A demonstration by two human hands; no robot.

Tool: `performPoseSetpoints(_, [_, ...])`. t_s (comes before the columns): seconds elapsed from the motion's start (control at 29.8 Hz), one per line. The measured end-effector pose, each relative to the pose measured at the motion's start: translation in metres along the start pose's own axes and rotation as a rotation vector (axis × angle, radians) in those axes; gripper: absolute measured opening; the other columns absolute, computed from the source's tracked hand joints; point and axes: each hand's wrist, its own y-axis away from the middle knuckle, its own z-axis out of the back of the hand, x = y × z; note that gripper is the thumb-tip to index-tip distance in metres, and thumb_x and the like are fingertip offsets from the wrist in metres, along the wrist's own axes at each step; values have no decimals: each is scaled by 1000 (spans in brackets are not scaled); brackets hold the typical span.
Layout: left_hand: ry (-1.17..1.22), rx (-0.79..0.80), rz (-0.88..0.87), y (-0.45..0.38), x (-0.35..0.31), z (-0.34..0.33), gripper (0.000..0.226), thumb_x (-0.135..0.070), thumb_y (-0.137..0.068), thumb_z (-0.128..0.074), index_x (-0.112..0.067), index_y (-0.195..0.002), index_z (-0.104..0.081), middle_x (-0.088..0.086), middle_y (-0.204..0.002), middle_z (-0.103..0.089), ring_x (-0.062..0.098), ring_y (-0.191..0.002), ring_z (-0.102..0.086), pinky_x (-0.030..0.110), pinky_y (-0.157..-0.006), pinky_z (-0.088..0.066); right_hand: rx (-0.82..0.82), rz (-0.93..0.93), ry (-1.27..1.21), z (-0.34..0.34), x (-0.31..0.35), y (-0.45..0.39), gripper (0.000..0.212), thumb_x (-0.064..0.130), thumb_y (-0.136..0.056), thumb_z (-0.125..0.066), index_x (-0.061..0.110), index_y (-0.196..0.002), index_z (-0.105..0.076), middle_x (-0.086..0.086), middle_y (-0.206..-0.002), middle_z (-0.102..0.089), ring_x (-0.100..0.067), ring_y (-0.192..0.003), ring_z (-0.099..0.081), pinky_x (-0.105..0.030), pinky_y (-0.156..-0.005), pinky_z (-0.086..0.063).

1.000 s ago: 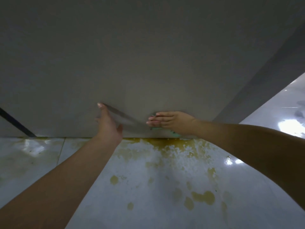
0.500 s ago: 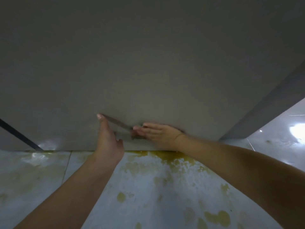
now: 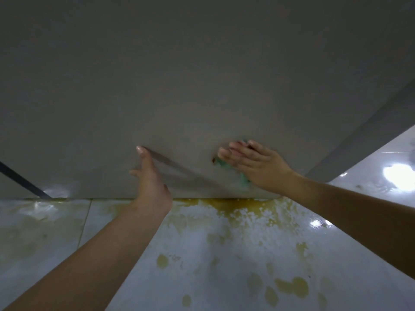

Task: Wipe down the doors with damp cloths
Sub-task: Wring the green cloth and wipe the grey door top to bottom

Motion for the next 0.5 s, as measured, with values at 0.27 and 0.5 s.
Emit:
performPoseSetpoints(0.27, [-67,74,-39,1,36,3,97,-72,-76,-46,-29,-153,-6,-11,-157,-20,10,-142,-23,36,-118,-10,176,526,-26,-38,57,-25,49,17,-87,-35,19,-135,-38,9,-138,-50,-8,-131,-43,-35,-117,-5])
performPoseSetpoints(0.5, [-35,26,-8,-3,52,-6,114,-74,-68,-53,-33,-149,16,-13,-158,-13,12,-142,-24,36,-114,-20,416,959,189,-58,63,31,59,19,-98,-30,-5,-145,-5,-9,-159,1,-20,-146,5,-41,-111,14])
